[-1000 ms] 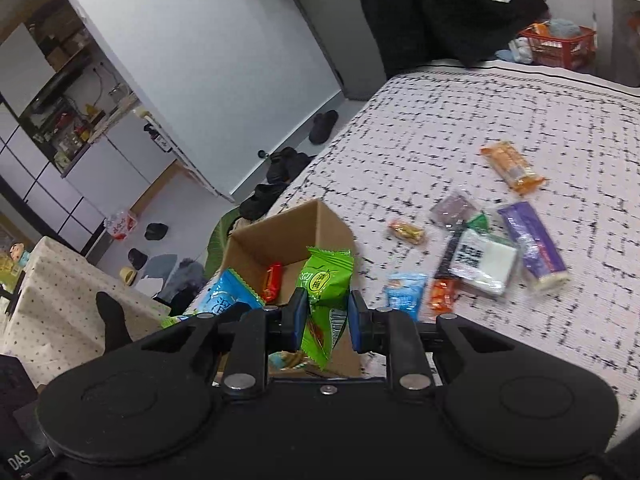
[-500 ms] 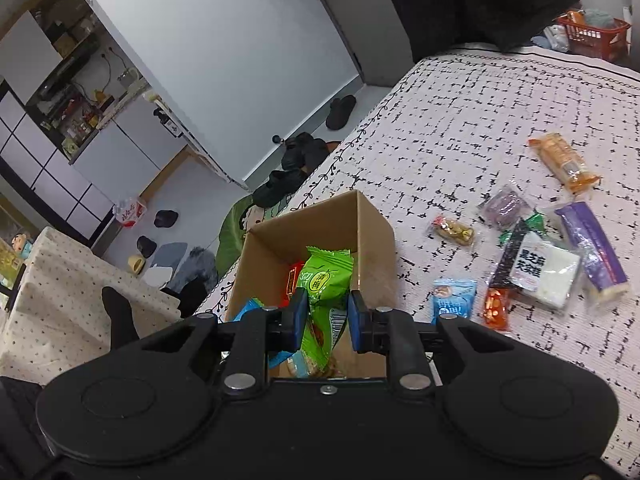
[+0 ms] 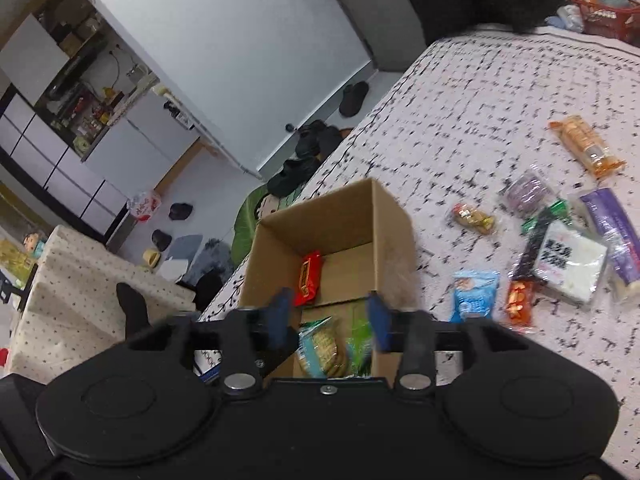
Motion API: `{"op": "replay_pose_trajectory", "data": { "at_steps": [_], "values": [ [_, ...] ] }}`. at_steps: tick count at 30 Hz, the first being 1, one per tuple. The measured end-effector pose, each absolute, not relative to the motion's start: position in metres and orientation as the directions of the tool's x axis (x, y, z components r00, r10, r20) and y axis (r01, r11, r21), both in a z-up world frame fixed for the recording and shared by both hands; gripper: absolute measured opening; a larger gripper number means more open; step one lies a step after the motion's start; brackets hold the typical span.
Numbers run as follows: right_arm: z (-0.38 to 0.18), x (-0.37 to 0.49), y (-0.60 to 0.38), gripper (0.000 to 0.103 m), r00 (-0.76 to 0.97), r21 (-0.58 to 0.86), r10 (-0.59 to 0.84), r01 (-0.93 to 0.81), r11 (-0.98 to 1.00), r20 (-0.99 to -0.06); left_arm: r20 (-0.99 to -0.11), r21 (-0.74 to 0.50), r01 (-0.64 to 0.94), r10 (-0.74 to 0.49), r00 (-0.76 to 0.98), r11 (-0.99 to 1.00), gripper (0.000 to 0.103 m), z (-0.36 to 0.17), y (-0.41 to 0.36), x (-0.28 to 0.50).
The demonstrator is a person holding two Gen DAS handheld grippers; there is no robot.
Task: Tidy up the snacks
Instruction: 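Move both open tools back toward the remaining snacks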
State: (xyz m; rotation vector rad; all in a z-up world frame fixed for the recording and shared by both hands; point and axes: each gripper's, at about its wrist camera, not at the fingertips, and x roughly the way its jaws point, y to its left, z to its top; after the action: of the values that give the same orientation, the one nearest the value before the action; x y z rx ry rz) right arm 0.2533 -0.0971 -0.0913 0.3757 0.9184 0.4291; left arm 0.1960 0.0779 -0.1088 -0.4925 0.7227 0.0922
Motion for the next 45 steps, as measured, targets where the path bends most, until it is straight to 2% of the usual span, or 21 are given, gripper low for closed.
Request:
{"op": "replay_pose_trajectory", "data": {
  "at_steps": [4,6,8,21,31,36,45],
  "values": [
    [-0.085,0.249,-0.117,0.065,0.566,0.475,0.482,-0.173,0.863,-0.669,-0.659,-0.358,-0.234,-0.067,0.749,0.904,0.084,-0.106,0.068,0.196],
    [-0.083,0.246,-0.131,0.077,0.587,0.462,0.458,-0.156,0.873,-0.668,-0.667,-0.344,-0.234,-0.062,0.742,0.91,0.086,-0.104,0.064,0.197],
    [-0.082,0.243,-0.144,0.083,0.607,0.437,0.425,-0.139,0.889,-0.671,-0.671,-0.332,-0.228,-0.059,0.739,0.915,0.088,-0.103,0.059,0.197],
    [-0.091,0.226,-0.215,0.098,0.643,0.38,0.312,-0.035,0.924,-0.7,-0.637,-0.314,-0.122,-0.114,0.762,0.942,0.099,-0.086,0.014,0.193],
    [-0.1,0.221,-0.26,0.096,0.669,0.369,0.278,-0.006,0.929,-0.689,-0.626,-0.259,-0.035,-0.14,0.767,0.965,0.1,-0.071,-0.034,0.194],
    [-0.111,0.225,-0.281,0.085,0.662,0.383,0.281,0.01,0.924,-0.695,-0.631,-0.272,-0.002,-0.177,0.756,0.962,0.099,-0.071,-0.054,0.198],
    [-0.139,0.241,-0.305,0.075,0.63,0.431,0.32,0.026,0.902,-0.708,-0.667,-0.34,-0.031,-0.218,0.713,0.94,0.096,-0.086,-0.081,0.219]
  ]
}}
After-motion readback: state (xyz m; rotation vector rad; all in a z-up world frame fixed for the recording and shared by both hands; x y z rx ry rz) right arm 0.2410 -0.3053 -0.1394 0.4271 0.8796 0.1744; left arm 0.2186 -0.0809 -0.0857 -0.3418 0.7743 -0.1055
